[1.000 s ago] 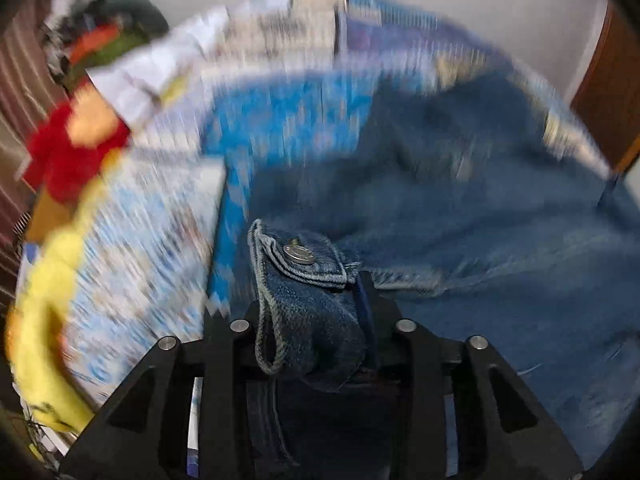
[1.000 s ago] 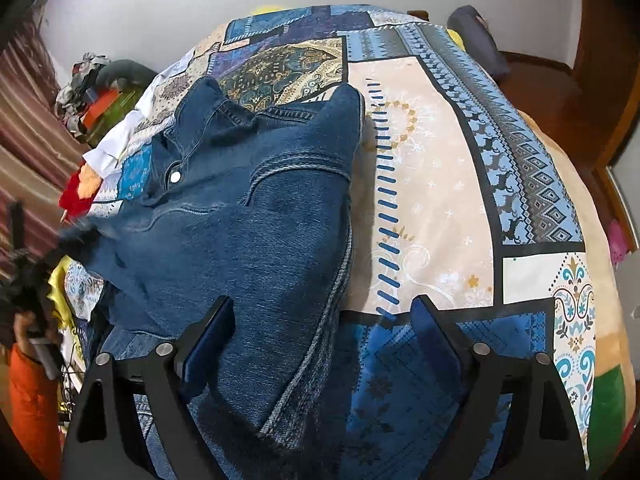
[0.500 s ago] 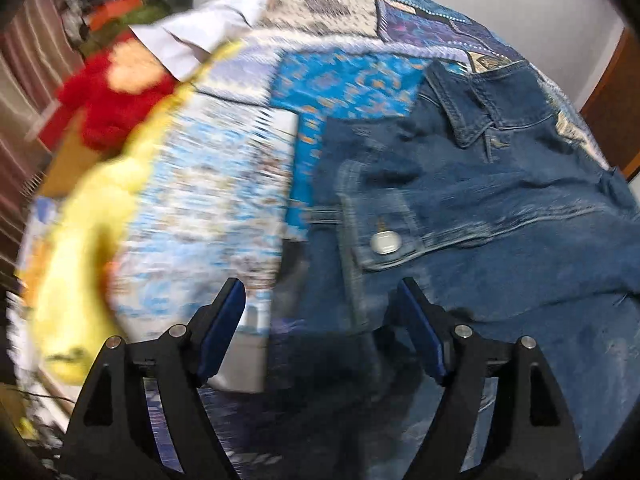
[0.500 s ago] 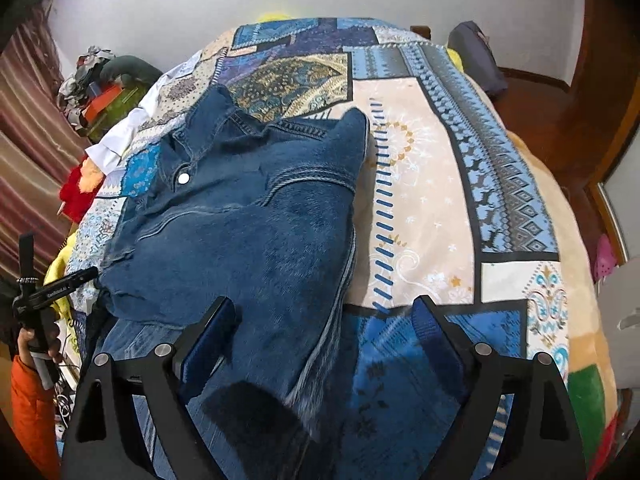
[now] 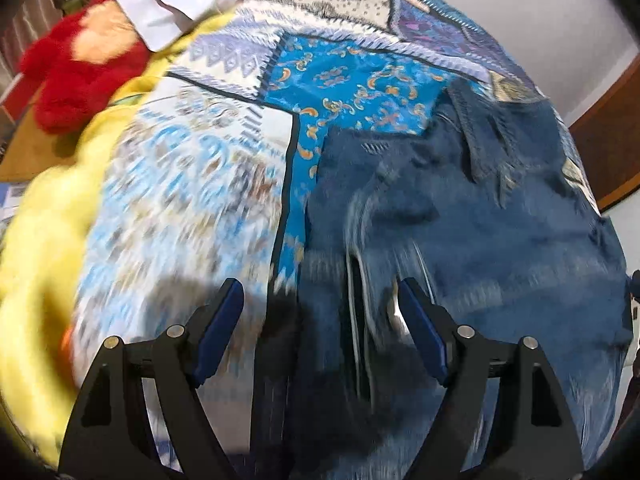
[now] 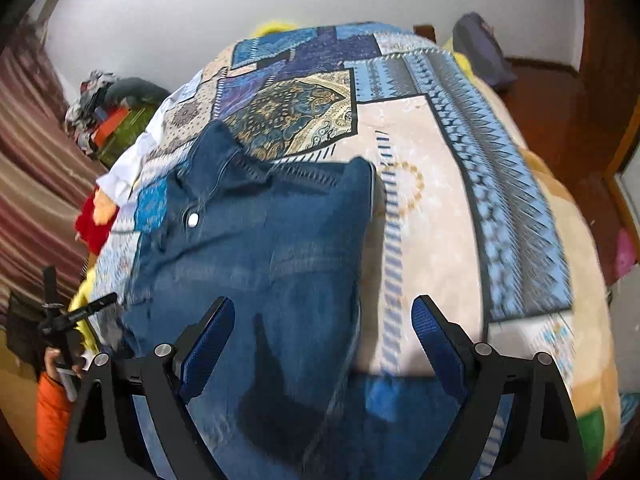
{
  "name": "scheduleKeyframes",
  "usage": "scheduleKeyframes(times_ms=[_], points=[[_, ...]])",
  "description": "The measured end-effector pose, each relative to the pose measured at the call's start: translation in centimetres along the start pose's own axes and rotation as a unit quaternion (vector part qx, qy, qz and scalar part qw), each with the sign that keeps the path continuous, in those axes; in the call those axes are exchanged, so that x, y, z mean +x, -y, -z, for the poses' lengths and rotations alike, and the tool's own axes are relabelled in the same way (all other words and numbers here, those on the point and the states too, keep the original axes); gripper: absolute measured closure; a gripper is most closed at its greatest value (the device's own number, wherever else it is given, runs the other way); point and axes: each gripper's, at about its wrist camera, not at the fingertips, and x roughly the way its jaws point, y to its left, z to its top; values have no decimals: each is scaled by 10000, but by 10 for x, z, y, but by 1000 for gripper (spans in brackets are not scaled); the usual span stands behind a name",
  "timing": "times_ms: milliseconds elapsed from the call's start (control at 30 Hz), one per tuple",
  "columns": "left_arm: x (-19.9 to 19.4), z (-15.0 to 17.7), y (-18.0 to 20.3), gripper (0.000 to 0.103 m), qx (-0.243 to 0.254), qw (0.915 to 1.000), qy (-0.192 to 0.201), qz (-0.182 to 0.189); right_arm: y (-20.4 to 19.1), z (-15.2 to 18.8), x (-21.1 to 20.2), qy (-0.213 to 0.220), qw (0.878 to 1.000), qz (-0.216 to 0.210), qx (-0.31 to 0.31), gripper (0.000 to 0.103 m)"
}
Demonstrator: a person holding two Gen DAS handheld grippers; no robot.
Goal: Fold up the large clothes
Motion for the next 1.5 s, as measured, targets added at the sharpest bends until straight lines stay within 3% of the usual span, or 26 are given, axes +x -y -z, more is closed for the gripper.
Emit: scheduleKeyframes(times_ms=[133, 200, 333, 367, 400, 533, 600, 800, 933, 1033, 1100, 1333, 1433, 1500], points=[[31, -32, -1, 24, -167, 9988, -160, 426, 7, -25, 34, -325, 9991, -140, 219, 16], [41, -45, 6, 31, -58, 9991, -120, 400, 5, -32, 47, -428, 9986, -253, 197, 28], [66, -66, 20, 57, 191, 9998, -86, -12, -1, -41, 70, -495, 9983, -302, 93, 46], [68, -69, 24, 73, 208, 9995, 44, -228, -3, -43, 77, -472, 9986, -209, 64, 54], [69, -71, 29, 78, 259, 9985, 121, -474, -3, -45, 81, -420, 9990, -153, 72, 59], [57, -69, 38, 89, 364, 9909, 551, -1176, -7, -56, 87, -230, 9995, -221, -9, 70], [43, -68, 30, 89, 283, 9889, 748, -1249, -17, -66, 93, -204, 9994, -168, -238, 72], [27, -73, -16, 88, -199, 9898, 674, -1237, -64, -99, 121, -109, 9939, 178, -1078, 72], [27, -71, -28, 86, -408, 9927, 628, -947, -88, -104, 149, -207, 9808, 933, -1698, 71], [28, -70, -26, 86, -402, 9931, 599, -929, -90, -103, 154, -212, 9725, 1309, -1913, 57], [28, -68, -21, 86, -307, 9928, 562, -1011, -87, -102, 154, -176, 9658, 1707, -1946, 23], [5, -55, 4, 81, 270, 9901, 496, -1286, -77, -97, 120, -131, 9735, 1565, -1661, 20], [-27, -45, 11, 72, 361, 9897, 740, -1171, -89, -92, 88, 79, 9757, 1369, -1711, 20], [-53, -36, 15, 60, 370, 9884, 989, -1096, -100, -85, 61, 352, 9734, 1318, -1843, 20]])
